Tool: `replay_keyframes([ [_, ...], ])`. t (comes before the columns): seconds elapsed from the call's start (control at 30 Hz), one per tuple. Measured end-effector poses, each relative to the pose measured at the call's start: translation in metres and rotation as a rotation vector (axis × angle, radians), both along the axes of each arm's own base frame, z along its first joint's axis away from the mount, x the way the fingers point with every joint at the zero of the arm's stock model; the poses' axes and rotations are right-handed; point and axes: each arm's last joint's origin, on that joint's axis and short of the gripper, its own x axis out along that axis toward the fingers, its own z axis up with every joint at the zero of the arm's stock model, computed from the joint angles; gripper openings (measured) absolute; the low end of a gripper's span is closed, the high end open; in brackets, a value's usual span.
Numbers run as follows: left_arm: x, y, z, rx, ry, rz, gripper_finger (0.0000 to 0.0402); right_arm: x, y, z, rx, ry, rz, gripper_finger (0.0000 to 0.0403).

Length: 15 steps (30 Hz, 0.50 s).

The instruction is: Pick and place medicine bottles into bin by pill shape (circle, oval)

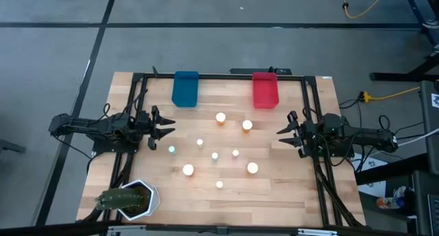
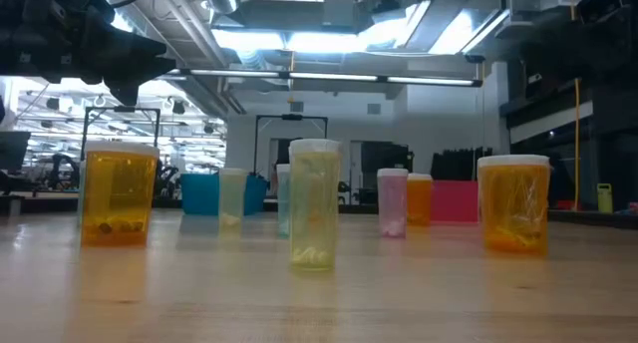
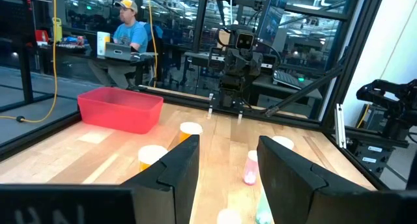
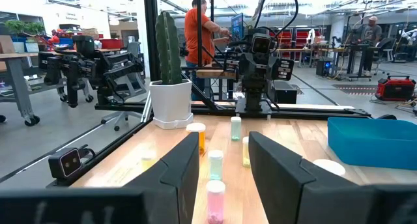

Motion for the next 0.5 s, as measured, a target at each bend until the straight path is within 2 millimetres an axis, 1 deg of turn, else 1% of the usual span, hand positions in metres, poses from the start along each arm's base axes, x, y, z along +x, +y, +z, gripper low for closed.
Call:
replay_keyframes([
  [0.4, 0.0000, 0.0000, 0.0000, 0.000, 0.000, 0.000, 0.0147, 0.0000, 0.0000, 0.0000, 0.003, 0.001, 0.001, 0.0136],
  [0.5, 0.0000, 0.0000, 0.0001, 0.000, 0.000, 0.000, 0.0147, 0.0000, 0.0000, 0.0000, 0.059, 0.012, 0.007, 0.0136],
])
